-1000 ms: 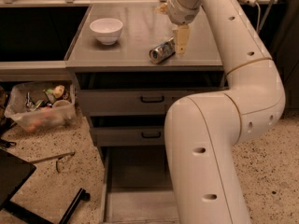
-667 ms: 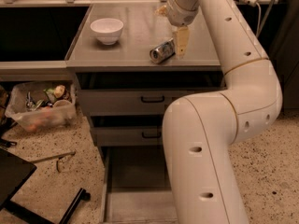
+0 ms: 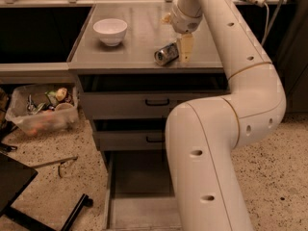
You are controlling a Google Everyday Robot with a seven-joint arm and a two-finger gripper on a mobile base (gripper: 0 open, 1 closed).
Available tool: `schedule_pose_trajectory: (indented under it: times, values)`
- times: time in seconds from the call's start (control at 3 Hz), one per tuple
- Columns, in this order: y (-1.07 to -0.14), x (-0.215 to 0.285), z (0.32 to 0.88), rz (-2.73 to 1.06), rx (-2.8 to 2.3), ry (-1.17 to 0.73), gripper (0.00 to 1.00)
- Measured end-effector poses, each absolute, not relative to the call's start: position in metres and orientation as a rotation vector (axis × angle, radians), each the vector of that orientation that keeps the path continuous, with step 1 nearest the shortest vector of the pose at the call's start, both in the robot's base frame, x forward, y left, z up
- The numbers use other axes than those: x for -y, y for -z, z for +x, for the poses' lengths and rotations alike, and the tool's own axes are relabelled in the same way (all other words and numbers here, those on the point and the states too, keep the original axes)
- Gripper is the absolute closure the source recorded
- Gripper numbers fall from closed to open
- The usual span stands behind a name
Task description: Place redbull can into bottom drawer
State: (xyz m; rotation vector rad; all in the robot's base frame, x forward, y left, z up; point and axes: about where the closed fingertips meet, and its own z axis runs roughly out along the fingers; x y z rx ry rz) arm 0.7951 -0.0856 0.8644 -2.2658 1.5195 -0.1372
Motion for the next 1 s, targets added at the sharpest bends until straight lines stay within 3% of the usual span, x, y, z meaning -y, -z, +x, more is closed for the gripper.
schedule_pose_trajectory:
  times: [1.0]
  values:
    - [-0.8570, 0.0745, 0.7911, -2.311, -1.577, 0.133, 0.00]
